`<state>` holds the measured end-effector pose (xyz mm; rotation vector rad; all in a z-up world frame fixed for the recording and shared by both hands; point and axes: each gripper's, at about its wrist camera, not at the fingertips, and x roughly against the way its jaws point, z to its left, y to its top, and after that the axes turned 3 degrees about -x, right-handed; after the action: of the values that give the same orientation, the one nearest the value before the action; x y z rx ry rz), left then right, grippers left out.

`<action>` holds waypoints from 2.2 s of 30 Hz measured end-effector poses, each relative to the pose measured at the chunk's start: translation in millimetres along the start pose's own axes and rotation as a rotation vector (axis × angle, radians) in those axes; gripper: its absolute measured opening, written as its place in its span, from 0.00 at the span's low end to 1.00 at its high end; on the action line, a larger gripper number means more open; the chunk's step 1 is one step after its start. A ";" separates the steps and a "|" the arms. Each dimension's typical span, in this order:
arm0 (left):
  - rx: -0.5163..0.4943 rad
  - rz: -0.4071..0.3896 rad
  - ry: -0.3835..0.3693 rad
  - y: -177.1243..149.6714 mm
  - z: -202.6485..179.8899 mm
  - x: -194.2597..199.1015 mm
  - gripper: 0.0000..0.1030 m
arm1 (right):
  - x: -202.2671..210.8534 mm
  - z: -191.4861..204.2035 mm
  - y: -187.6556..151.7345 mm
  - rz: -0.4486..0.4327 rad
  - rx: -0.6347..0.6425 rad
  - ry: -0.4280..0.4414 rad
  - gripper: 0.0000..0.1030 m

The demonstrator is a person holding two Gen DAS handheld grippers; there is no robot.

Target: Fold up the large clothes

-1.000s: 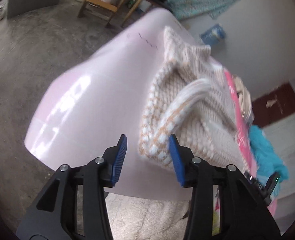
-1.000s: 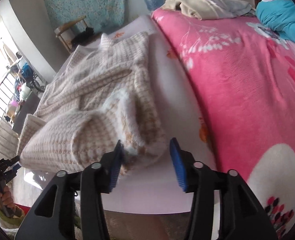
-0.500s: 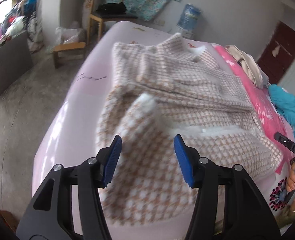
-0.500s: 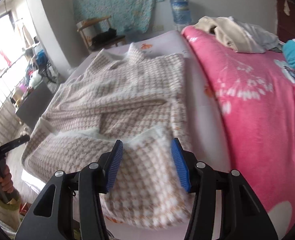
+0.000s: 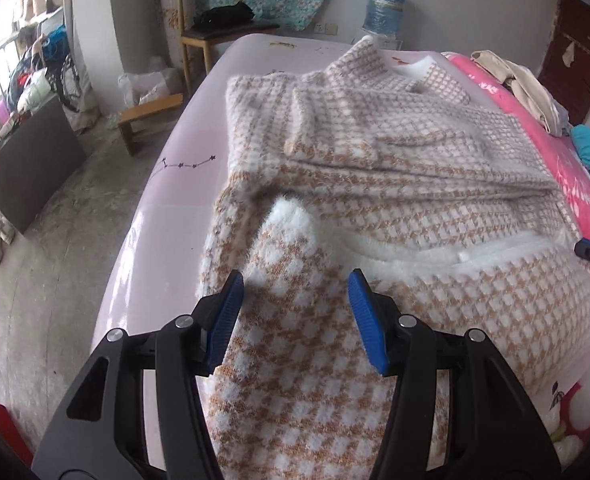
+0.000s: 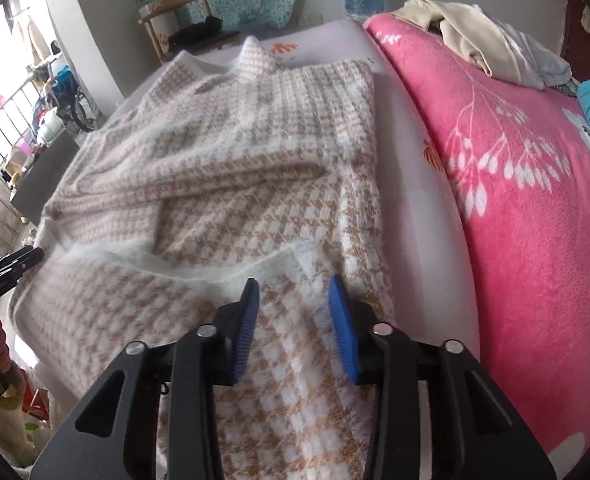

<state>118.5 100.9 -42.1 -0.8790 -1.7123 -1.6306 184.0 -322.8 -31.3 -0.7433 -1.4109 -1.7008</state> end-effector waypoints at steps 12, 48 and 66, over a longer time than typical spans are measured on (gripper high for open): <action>-0.034 -0.100 -0.080 2.9 -10.0 26.9 0.51 | 18.3 30.2 5.6 0.065 0.023 0.232 0.40; -0.066 -0.060 -0.053 -4.0 -15.8 10.7 0.39 | 9.7 18.8 12.2 0.026 0.172 -0.045 0.38; -0.012 -0.033 -0.070 4.1 10.9 -2.7 0.43 | -24.4 -6.9 8.3 0.177 0.096 0.097 0.44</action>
<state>123.6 111.8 -42.5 -0.9277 -1.7746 -1.6518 204.0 -325.2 -48.8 -0.7020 -1.3099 -1.5023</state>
